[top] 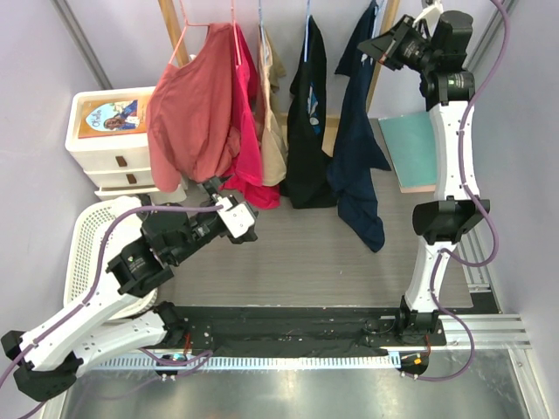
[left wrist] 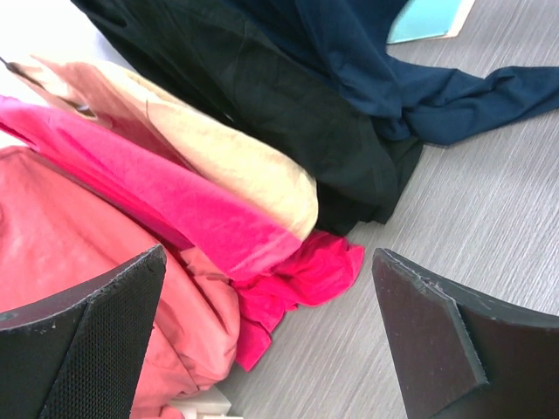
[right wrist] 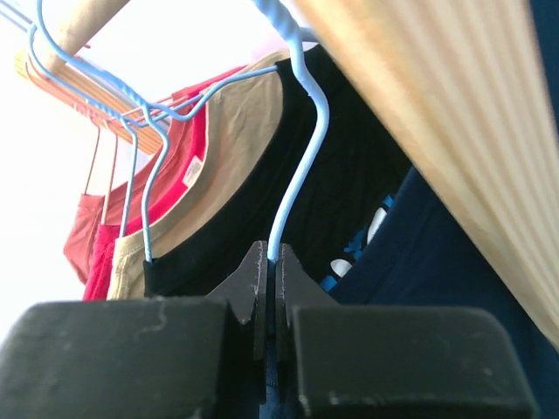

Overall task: Place the t-shirt on the hanger
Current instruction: Place the hanger at the clothesline.

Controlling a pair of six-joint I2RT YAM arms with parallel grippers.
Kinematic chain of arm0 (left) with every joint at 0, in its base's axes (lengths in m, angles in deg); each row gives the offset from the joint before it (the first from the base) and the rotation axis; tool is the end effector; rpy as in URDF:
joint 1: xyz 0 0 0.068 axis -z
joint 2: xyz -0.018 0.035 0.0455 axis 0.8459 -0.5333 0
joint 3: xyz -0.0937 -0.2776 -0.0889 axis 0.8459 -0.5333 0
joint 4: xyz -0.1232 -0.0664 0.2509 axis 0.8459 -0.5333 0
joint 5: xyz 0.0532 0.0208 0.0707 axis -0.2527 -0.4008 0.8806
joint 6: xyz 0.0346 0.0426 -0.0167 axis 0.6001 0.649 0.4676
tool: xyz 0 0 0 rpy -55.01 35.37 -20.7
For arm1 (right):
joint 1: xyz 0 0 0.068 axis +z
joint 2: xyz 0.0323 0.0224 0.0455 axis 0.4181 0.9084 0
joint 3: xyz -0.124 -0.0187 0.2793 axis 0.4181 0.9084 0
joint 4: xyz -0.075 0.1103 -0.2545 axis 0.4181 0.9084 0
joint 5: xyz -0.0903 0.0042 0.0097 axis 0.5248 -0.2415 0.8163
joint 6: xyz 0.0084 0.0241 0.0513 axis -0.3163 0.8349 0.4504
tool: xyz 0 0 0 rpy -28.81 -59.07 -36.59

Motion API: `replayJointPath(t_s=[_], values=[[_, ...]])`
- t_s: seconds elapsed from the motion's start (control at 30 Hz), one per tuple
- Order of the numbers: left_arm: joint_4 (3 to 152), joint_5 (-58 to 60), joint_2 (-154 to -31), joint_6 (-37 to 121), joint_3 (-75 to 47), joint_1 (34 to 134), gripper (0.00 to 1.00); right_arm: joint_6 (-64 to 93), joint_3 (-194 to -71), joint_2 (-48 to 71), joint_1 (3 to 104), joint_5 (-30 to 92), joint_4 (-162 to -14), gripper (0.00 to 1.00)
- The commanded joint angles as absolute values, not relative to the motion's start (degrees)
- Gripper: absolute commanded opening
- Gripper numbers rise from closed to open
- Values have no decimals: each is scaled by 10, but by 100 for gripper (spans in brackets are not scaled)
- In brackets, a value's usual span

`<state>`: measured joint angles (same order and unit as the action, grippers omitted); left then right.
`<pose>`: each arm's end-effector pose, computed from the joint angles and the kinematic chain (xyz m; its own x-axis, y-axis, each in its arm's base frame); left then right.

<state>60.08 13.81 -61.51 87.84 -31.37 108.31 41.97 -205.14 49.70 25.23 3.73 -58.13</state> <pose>0.1149 -0.1345 0.4215 0.3586 0.4365 -0.8251 0.6261 0.5432 0.5595 0.4818 0.0275 0.5549 -0.3513 0.4568 -0.8173 -0.4641 0.6732 0.5757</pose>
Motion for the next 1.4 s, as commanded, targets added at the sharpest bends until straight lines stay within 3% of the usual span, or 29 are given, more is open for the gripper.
replayJointPath(t_s=[0.0,0.5,0.63,0.67,0.83,0.87,0.93,0.97,1.03,1.2,1.37], values=[[598,147,-601,865,-323,1077,100,402,-2088,481,255,34,-686,1],[577,144,-605,845,-321,1070,100,347,-2060,504,260,81,-687,1],[561,153,-601,818,-318,1050,100,344,-2016,460,261,63,-676,20],[560,153,-601,808,-318,1044,100,340,-1993,445,260,65,-676,32],[532,137,-602,722,-308,993,100,323,-1921,360,260,77,-660,58],[527,130,-602,710,-306,986,100,312,-1896,332,260,91,-653,71],[500,121,-606,676,-292,966,100,296,-1860,300,259,107,-625,84],[488,117,-608,666,-285,959,100,281,-1847,264,260,123,-615,95],[448,111,-613,639,-266,935,100,260,-1798,227,259,137,-592,100],[315,128,-682,574,-174,888,100,164,-1692,80,259,189,-543,100],[176,19,-785,527,-102,790,100,82,-1583,-10,259,163,-452,100]])
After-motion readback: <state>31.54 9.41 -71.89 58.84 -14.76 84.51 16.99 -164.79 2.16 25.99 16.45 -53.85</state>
